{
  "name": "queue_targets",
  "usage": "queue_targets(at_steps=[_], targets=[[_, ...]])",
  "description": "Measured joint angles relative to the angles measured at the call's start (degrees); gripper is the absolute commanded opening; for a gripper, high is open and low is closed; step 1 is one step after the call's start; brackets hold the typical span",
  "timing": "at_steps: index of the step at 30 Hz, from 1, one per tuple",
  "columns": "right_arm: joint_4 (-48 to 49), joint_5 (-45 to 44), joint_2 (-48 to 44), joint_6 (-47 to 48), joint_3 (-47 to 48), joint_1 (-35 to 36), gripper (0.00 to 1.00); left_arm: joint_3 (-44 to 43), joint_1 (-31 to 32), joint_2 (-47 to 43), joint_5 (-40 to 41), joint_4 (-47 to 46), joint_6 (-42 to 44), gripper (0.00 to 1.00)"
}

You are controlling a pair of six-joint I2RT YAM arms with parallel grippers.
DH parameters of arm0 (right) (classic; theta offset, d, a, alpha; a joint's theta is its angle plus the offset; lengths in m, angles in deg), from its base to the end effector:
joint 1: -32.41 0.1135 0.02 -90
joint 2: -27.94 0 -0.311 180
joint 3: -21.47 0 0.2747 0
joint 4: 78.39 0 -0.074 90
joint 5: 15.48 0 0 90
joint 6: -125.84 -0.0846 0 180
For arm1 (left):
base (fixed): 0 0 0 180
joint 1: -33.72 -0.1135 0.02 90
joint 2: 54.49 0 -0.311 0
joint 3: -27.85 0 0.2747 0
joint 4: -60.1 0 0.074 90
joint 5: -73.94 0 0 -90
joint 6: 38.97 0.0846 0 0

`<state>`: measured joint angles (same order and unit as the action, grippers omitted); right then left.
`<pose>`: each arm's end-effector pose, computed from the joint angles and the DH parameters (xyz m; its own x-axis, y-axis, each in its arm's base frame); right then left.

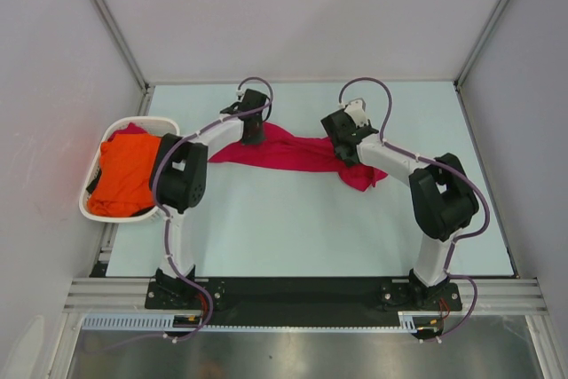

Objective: Fold and stack the t-shirts
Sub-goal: Flatten out the tshirt

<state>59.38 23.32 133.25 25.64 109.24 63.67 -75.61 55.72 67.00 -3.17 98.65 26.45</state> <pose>0.4001 0.1657 0.2209 -0.7251 -0.3104 -0.6148 0.1409 0.8070 -0.5736 0.4983 -0.1810 0.1631 -0.8083 -0.1108 -0.5783 -0.0934 0.9938 -0.0598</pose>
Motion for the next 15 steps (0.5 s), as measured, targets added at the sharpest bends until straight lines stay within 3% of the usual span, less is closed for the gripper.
queue_targets(at_steps=[15], targets=[[11.7,-1.9,-20.3,6.1,-4.1,3.2,0.0,0.3,-0.3,-24.4,13.4,1.2,0.7,0.0]])
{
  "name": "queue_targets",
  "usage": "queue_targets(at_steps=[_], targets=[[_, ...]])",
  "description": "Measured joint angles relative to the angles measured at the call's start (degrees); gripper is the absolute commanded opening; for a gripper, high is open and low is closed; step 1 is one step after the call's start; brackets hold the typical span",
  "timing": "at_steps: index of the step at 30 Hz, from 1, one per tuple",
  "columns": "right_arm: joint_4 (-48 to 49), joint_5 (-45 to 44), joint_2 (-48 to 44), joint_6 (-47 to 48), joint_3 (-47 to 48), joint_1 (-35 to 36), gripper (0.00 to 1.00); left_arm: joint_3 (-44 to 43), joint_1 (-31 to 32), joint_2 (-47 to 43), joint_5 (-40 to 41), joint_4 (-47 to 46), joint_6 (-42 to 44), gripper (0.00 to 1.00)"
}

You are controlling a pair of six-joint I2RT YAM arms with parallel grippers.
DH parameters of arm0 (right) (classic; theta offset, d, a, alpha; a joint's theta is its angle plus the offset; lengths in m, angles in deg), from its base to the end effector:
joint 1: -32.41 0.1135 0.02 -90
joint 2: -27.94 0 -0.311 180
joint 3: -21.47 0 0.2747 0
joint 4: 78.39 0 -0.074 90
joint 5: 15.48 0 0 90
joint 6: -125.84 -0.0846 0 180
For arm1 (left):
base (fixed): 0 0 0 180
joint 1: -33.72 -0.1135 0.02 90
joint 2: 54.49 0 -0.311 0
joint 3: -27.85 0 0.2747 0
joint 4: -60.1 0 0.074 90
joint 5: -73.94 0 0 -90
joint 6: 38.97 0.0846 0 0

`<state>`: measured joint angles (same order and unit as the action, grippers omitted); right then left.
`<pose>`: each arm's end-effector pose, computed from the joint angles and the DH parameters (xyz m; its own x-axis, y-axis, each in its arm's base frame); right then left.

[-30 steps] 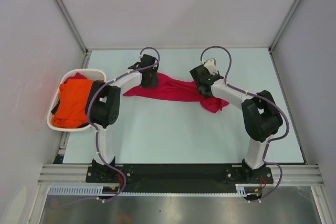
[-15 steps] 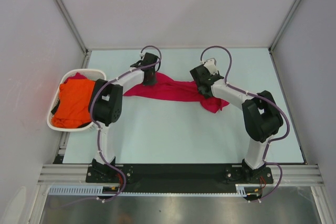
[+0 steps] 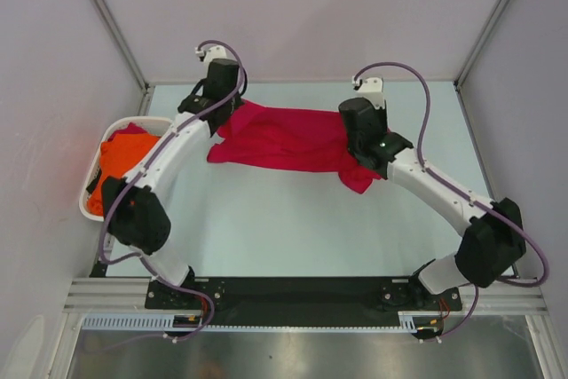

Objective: Fold and stack the t-shirts
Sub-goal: Flatten out the tshirt

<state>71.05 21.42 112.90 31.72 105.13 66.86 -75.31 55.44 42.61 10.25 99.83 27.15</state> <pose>0.3461 0.1554 0.3512 -0.4183 -0.2346 -0.8775 0.2511 0.8985 -0.3600 0.4378 -0.1340 0.3680 -0.4665 -0.2048 -0.8605 -0.2185 0.9694 -0.1122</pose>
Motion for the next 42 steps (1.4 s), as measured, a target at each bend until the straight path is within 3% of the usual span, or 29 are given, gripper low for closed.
queue_targets(at_steps=[5,12,19,23,25,29,34,38,42], targets=[[1.8,-1.5,-8.1,2.0,-1.3,2.5,0.0,4.9,0.0,-11.3,2.5,0.1,-0.1,0.0],[-1.1,-5.0,-26.5,2.2,-7.0,14.4,0.0,17.2,1.0,-35.8,4.2,1.6,-0.6,0.0],[-7.9,-15.3,-44.4,-0.4,-7.4,36.8,0.0,20.4,5.0,-58.9,1.2,5.0,-0.4,0.0],[-7.5,-21.7,-45.4,3.3,-9.0,55.2,0.0,19.1,5.1,-68.0,0.3,9.2,1.5,0.0],[-7.3,-23.6,-42.7,4.2,-9.1,60.3,0.0,16.6,5.0,-70.2,0.9,11.9,3.0,0.0],[-11.8,-26.0,-35.2,0.6,-6.7,61.2,0.0,10.4,4.9,-70.5,1.9,15.5,5.5,0.0],[-27.8,-26.4,-29.2,-15.1,-1.7,58.6,0.0,9.4,4.8,-68.6,1.4,16.8,6.9,0.0],[-44.6,-26.8,-26.1,-35.7,3.9,48.4,0.0,13.0,4.8,-64.1,-0.7,16.3,7.5,0.0],[-52.2,-27.8,-20.7,-46.9,7.6,38.7,0.0,16.3,4.8,-56.7,-1.6,15.1,8.9,0.0]])
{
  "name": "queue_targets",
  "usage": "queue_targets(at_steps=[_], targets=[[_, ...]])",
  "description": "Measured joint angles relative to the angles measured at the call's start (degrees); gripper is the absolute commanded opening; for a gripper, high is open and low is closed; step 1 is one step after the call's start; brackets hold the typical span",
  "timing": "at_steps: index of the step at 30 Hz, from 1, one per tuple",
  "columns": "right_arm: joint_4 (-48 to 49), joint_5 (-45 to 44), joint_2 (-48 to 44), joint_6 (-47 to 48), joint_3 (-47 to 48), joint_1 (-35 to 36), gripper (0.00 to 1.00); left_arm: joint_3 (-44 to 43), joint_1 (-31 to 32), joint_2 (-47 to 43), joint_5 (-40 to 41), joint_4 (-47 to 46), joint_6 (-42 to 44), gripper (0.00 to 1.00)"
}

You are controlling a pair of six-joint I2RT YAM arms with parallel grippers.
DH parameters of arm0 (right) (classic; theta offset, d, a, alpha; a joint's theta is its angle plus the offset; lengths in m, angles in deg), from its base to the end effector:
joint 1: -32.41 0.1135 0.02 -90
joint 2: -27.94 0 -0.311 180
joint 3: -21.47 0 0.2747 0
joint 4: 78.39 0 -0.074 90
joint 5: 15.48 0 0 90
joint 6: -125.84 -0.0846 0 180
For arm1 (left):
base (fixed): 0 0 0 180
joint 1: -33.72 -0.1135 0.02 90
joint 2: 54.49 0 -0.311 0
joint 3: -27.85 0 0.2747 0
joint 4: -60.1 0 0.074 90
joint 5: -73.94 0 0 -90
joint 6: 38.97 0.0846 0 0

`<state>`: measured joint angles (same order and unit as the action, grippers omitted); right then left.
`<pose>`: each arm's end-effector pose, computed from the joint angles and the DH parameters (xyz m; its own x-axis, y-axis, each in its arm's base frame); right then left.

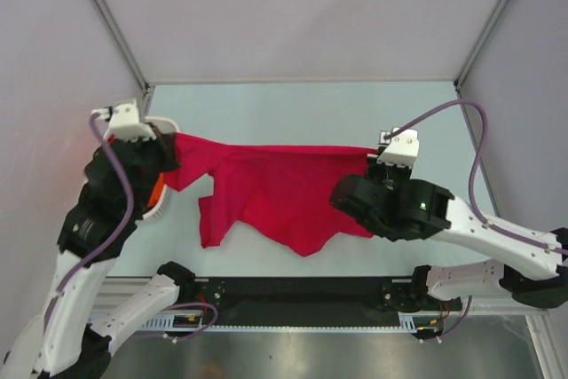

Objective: Fold and stack the t-shirts
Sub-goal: Flatten out the tshirt

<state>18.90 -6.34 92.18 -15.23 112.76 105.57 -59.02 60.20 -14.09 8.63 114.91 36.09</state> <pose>0.1317 0.1469 0.4463 -0.1431 -0.0461 -0.9886 0.1919 0.9787 -0.0734 0.1246 -0.0226 0.4923 -0.1345 -0.1947 -0.9716 0.0005 0.9805 -0.1965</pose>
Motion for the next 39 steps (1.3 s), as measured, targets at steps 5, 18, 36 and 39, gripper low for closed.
queue_targets(at_steps=[5,18,36,39], targets=[[-4.1,-0.6,6.8,-8.3,0.2,-7.2,0.0,0.0,0.0,7.9,-1.0,-2.7,1.6,0.0],[-6.6,-1.4,25.4,-28.5,0.4,-6.1,0.0,4.5,-0.2,17.2,-5.3,-10.5,2.0,0.0],[-7.2,-1.8,32.1,-48.3,-13.7,-9.2,0.0,7.5,0.2,15.6,-6.5,-12.1,1.9,0.0],[-8.0,-1.9,26.8,-47.6,-12.2,-9.3,0.0,7.6,0.8,16.2,-6.5,-12.2,1.9,0.0]])
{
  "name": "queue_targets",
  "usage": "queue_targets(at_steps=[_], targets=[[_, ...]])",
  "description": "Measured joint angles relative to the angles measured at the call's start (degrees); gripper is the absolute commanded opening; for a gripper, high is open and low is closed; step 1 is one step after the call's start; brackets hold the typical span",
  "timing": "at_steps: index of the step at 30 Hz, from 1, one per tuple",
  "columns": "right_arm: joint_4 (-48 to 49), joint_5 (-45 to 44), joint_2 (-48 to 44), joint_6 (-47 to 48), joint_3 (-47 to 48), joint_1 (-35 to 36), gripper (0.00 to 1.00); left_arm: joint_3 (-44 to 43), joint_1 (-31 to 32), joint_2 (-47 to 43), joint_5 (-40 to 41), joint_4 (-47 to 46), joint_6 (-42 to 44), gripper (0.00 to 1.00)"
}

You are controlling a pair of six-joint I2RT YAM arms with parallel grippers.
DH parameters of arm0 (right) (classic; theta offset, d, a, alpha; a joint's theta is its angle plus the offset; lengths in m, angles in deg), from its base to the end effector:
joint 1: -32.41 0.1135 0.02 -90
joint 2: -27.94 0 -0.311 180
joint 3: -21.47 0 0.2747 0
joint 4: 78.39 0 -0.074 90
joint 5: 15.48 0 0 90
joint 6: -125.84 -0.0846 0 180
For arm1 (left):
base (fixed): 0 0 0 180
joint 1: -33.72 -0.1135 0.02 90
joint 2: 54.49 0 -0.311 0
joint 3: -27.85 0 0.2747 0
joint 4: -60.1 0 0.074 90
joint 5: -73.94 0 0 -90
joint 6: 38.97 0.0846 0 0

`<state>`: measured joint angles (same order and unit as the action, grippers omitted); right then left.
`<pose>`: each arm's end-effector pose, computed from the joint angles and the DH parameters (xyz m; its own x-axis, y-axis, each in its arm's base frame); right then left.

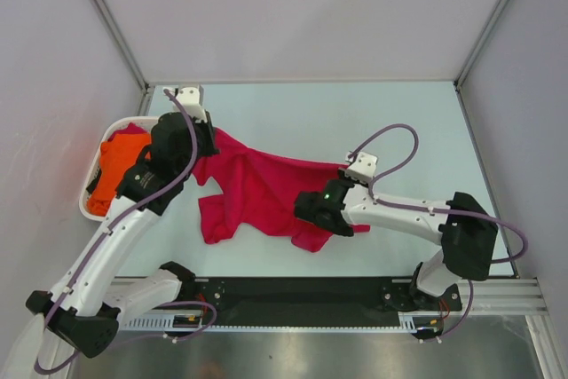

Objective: Fold and stack the t-shirts
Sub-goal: Flatten out the tshirt

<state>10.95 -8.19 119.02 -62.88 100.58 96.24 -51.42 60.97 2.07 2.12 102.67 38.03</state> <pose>0.1971 0.2108 0.2848 -0.1419 -0.0043 -0.9899 0.4572 0.8867 -0.0694 0.2319 -0.0897 0.4266 -0.3335 -0.0687 -0.9403 0.1017 0.9889 -0.1083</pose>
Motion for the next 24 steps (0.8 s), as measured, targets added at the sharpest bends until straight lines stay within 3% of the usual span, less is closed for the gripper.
queue_targets(at_steps=[5,13,18,24], targets=[[0.1,-0.5,1.9,4.5,5.1,0.7,0.0,0.3,1.6,1.0,0.0,-0.2,0.0,0.0],[0.6,-0.4,7.1,6.1,5.5,1.6,0.0,0.3,2.9,1.1,1.2,-0.2,0.0,0.0],[0.9,-0.4,1.0,3.1,3.0,-1.8,0.0,1.2,3.7,1.0,2.3,-0.3,0.0,0.0],[0.7,-0.6,-7.3,2.5,-0.9,-12.0,0.0,2.4,4.5,1.2,2.6,-0.1,0.0,0.0]])
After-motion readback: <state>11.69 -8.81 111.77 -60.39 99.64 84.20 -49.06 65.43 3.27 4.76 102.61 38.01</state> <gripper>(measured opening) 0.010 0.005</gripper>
